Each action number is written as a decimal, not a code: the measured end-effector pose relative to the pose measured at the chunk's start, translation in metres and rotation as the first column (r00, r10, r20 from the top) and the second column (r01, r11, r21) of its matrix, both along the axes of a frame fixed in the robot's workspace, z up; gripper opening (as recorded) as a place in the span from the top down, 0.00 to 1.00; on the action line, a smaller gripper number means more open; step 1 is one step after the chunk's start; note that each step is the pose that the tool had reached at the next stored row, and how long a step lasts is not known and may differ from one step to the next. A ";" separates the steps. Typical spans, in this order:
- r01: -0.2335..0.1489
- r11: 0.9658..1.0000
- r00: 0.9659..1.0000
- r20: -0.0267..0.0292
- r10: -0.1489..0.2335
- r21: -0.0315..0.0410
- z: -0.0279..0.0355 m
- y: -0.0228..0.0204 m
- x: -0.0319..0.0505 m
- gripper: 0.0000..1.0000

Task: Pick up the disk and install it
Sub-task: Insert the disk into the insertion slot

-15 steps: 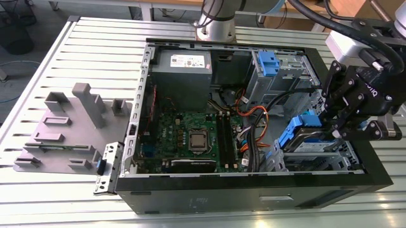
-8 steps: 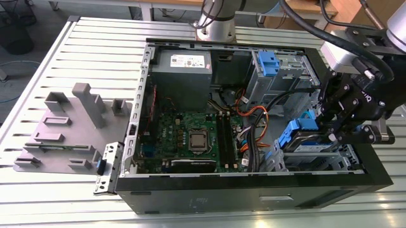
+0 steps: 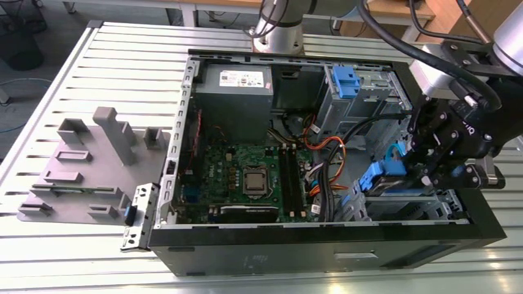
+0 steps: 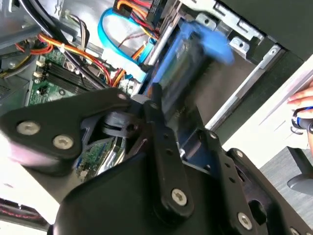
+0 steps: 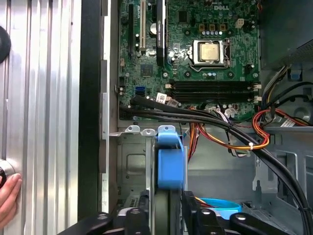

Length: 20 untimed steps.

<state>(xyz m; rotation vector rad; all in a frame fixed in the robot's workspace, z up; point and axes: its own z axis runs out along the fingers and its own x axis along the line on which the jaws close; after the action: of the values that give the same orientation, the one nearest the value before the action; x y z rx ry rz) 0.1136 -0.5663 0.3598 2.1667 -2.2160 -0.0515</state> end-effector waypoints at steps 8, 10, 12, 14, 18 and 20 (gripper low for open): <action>-0.003 1.000 1.000 0.008 0.003 0.004 -0.0036 0.0000 -0.0007 0.58; -0.006 1.000 1.000 0.011 0.006 0.006 -0.0056 0.0000 -0.0015 0.58; -0.009 1.000 1.000 0.014 0.009 0.006 -0.0080 0.0000 -0.0016 0.58; -0.012 1.000 1.000 0.015 0.012 0.007 -0.0093 0.0004 -0.0017 0.58; -0.021 1.000 1.000 0.016 0.021 0.010 -0.0103 0.0015 -0.0011 0.58; -0.024 1.000 1.000 0.016 0.024 0.011 -0.0104 0.0017 0.0014 0.58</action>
<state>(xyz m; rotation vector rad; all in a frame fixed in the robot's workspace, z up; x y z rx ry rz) 0.1150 -0.5646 0.3494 2.2069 -2.2027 -0.0468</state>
